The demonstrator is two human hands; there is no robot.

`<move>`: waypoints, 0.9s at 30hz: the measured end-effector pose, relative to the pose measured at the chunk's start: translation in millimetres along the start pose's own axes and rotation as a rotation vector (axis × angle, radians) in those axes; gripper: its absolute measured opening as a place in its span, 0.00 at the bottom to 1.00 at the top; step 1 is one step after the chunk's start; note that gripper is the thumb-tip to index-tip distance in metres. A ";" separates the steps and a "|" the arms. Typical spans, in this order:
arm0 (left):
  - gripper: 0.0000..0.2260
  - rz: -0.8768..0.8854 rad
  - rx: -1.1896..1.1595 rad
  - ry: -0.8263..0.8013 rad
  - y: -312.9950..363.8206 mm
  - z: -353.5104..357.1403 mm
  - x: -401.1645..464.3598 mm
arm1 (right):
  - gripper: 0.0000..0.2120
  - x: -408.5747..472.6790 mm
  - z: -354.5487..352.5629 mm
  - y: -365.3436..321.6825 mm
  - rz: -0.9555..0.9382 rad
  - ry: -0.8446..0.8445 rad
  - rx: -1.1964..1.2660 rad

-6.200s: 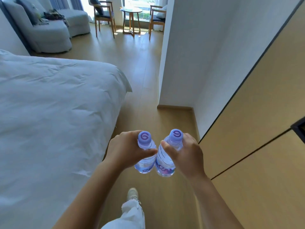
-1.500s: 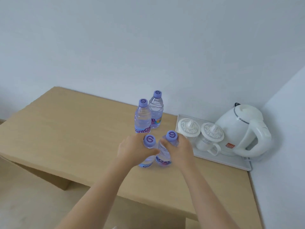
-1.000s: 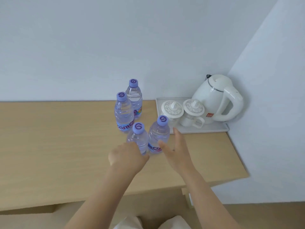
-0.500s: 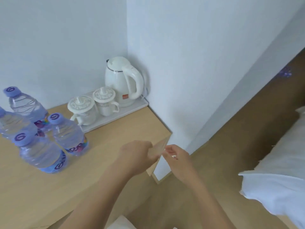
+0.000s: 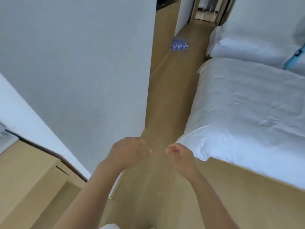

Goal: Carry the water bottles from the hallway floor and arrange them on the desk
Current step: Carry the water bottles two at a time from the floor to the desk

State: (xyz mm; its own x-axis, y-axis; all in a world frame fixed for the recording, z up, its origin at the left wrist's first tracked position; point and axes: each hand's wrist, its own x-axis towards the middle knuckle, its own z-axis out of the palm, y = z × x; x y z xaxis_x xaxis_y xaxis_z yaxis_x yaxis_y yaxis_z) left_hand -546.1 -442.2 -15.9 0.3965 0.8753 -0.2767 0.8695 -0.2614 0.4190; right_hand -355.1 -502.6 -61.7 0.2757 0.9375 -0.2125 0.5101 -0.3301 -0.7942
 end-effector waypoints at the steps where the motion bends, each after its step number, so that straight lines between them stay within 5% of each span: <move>1: 0.18 0.025 0.004 -0.009 10.3 1.4 9.3 | 0.05 2.5 -8.6 7.4 0.017 0.014 0.009; 8: 0.13 0.143 0.051 -0.049 52.6 0.0 81.8 | 0.10 41.5 -44.6 28.7 0.079 0.106 0.007; 27: 0.21 0.308 0.075 -0.086 78.6 -72.1 369.0 | 0.17 300.6 -107.2 -5.6 0.111 0.219 -0.141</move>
State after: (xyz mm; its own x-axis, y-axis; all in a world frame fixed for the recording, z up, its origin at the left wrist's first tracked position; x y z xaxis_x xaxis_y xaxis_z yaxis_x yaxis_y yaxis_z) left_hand -352.7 -110.4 -22.7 0.6651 0.7137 -0.2197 0.7226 -0.5410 0.4304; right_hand -187.7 -230.9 -60.0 0.4983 0.8533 -0.1535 0.5710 -0.4562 -0.6825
